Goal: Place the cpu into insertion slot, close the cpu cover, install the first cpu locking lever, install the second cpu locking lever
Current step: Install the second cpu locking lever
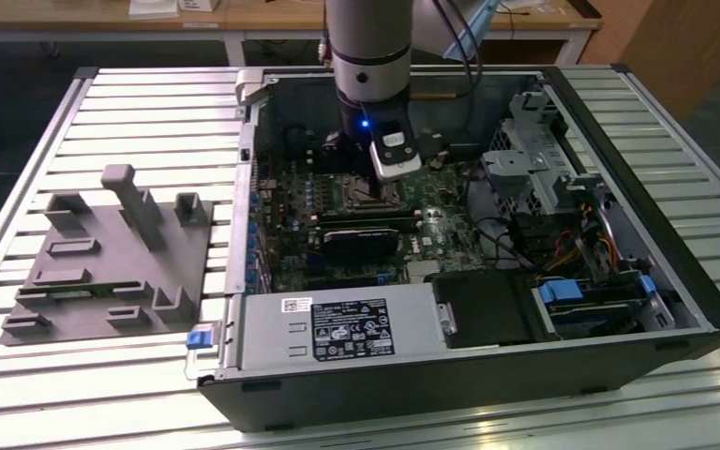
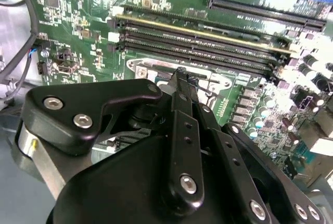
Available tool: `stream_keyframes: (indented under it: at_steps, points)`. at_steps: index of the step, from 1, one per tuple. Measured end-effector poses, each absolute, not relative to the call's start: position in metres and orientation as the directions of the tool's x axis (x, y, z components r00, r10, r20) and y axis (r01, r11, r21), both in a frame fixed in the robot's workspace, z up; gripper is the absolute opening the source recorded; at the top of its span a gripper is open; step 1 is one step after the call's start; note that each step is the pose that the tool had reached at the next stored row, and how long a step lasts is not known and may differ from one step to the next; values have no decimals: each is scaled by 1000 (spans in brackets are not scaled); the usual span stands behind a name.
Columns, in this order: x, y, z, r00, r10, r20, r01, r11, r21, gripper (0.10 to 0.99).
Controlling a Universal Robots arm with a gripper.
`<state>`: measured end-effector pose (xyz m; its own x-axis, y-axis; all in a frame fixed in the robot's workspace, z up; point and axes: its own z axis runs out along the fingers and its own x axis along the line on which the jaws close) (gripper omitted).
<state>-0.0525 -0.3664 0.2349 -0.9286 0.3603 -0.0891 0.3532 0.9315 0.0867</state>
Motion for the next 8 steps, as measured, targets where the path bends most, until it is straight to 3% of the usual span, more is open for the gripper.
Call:
stream_keyframes:
  at_steps: [8]
  points:
    - [-54, -371, 233, -929, 360, -89, 353, 932, 87, 106]
